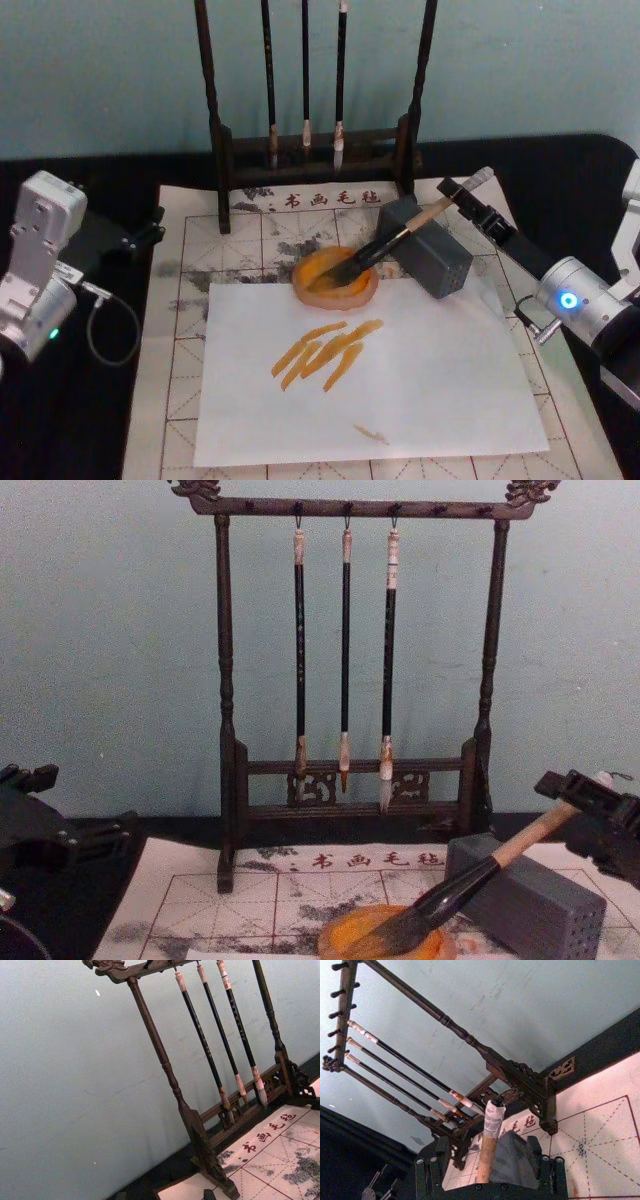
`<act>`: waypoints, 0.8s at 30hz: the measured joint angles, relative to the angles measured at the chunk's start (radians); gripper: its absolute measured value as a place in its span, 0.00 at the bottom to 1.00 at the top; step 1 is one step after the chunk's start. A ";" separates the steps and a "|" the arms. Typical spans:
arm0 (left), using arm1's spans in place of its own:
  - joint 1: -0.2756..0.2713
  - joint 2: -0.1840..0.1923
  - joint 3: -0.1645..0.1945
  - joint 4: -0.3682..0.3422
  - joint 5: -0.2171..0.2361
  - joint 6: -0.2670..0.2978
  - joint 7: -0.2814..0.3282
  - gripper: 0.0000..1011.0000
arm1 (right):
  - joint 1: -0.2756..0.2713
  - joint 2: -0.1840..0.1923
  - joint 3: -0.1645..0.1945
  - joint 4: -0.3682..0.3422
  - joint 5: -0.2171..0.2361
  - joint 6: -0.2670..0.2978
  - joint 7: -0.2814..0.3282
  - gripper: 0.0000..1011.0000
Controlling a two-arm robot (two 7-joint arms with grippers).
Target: Pick up the brush from the inkstone, write on the paper, then place the brush back to its original position.
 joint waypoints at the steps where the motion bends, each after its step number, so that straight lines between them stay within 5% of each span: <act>1: 0.000 0.000 0.000 0.000 0.000 0.000 0.000 0.99 | 0.000 0.000 0.000 0.000 0.000 0.000 0.000 0.99; 11: 0.000 0.000 0.000 0.000 0.000 0.000 0.000 0.99 | -0.001 0.000 0.001 -0.001 -0.001 0.000 -0.001 0.87; 24: 0.000 0.000 0.000 0.000 0.000 0.000 0.000 0.99 | -0.001 0.000 0.001 -0.001 -0.002 0.000 -0.001 0.48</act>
